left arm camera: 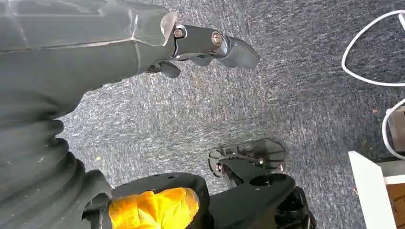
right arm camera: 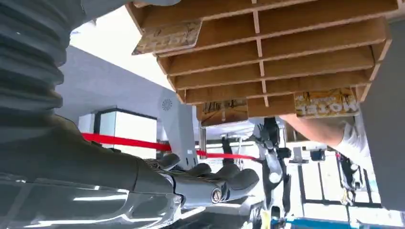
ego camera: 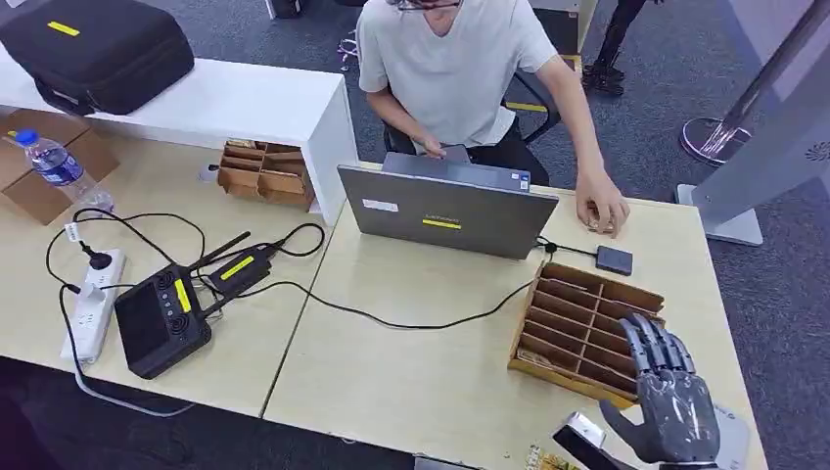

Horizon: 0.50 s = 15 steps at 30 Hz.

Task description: Pass the card to the sensor for recognition and then transmit it.

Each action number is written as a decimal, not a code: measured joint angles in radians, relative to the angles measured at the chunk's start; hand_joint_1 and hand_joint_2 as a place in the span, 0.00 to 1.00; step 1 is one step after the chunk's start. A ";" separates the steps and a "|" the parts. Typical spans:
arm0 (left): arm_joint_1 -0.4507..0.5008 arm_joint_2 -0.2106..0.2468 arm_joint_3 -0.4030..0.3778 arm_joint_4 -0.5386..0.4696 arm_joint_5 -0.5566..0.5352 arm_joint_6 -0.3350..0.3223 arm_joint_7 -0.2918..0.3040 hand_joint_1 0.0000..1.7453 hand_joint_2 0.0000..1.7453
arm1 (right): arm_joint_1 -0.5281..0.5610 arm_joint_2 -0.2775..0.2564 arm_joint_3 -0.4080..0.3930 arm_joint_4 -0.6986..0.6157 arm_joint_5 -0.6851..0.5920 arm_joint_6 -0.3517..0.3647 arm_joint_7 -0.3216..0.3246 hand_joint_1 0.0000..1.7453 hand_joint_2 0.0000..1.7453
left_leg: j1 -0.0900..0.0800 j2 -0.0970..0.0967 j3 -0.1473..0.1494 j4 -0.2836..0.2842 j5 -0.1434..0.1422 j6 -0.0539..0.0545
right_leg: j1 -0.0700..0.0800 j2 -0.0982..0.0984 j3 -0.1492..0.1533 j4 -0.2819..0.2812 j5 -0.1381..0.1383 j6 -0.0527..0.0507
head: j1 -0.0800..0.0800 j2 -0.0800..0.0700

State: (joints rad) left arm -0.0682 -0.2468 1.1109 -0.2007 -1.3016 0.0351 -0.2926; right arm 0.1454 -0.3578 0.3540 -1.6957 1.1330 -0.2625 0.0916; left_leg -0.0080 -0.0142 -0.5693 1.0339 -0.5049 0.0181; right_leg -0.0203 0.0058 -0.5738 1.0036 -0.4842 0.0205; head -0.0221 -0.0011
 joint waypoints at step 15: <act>0.000 0.000 0.000 0.000 0.004 0.008 0.001 0.00 1.00 | 0.063 0.051 -0.118 0.029 0.039 -0.077 -0.018 0.00 1.00 | 0.000 0.000 0.000 0.000 0.000 0.000 | 0.000 0.000 0.000 0.000 0.000 0.000 | 0.000 0.000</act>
State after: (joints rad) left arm -0.0681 -0.2468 1.1109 -0.2007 -1.2974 0.0427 -0.2918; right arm 0.2088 -0.3067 0.2361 -1.6667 1.1723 -0.3395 0.0732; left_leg -0.0079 -0.0141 -0.5693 1.0339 -0.5049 0.0181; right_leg -0.0203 0.0057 -0.5738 1.0035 -0.4842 0.0205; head -0.0221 -0.0011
